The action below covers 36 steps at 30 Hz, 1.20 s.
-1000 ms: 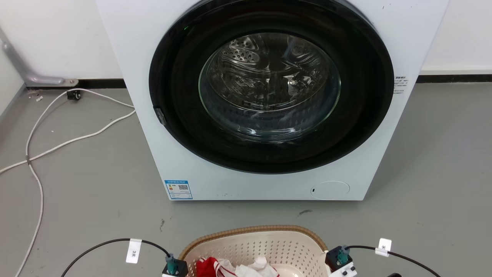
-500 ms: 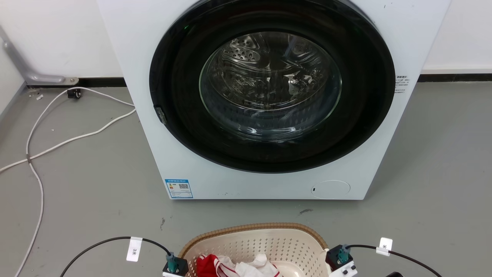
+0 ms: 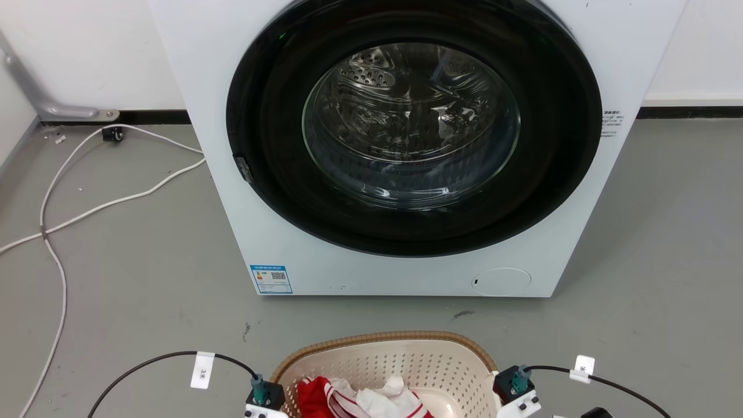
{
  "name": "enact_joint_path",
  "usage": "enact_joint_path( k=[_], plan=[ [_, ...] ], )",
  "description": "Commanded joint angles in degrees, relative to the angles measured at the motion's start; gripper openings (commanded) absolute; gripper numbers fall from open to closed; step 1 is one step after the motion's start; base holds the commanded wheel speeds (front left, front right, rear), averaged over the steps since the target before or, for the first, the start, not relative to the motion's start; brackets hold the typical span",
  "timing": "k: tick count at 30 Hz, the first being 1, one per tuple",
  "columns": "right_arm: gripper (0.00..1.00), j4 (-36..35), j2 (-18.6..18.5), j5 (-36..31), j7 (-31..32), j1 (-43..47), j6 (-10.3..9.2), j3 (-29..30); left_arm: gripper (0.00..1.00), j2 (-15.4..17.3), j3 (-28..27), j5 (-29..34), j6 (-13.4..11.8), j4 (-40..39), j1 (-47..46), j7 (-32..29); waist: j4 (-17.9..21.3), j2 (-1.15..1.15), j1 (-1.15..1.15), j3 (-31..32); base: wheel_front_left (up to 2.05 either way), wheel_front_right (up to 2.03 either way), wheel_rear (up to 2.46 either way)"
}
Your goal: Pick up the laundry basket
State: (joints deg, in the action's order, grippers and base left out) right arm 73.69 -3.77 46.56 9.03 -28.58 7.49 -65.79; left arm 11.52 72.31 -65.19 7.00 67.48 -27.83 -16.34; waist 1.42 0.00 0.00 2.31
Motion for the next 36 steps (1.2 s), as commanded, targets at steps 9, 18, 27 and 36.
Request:
enact_joint_path(
  k=[9,18,27,36],
  plan=[
    [0.00,-0.2,0.6,0.8,-0.5,-1.2,0.01,-1.0,0.00,-1.2,0.6,-0.2,0.7,-0.4,-1.0,0.8,-0.1,0.00,0.00,-0.3,0.00,0.00,0.00],
    [0.00,-0.1,0.3,1.6,-0.6,-1.2,0.01,-1.5,0.00,-1.2,0.8,-0.4,0.7,-0.3,-0.9,1.1,-0.1,0.00,0.00,-0.2,0.00,0.00,0.00],
    [0.00,0.0,0.3,2.3,-0.6,-1.4,0.01,-2.0,0.00,-1.3,0.9,-0.2,0.7,-0.2,-1.0,1.5,0.0,0.00,0.00,-0.2,0.00,0.00,0.00],
    [0.00,0.0,0.2,2.7,-0.9,-1.4,0.01,-2.4,0.00,-1.4,1.0,-0.3,0.7,-0.2,-1.1,1.6,-0.1,0.00,0.00,-0.3,0.00,0.00,0.00]
  ],
)
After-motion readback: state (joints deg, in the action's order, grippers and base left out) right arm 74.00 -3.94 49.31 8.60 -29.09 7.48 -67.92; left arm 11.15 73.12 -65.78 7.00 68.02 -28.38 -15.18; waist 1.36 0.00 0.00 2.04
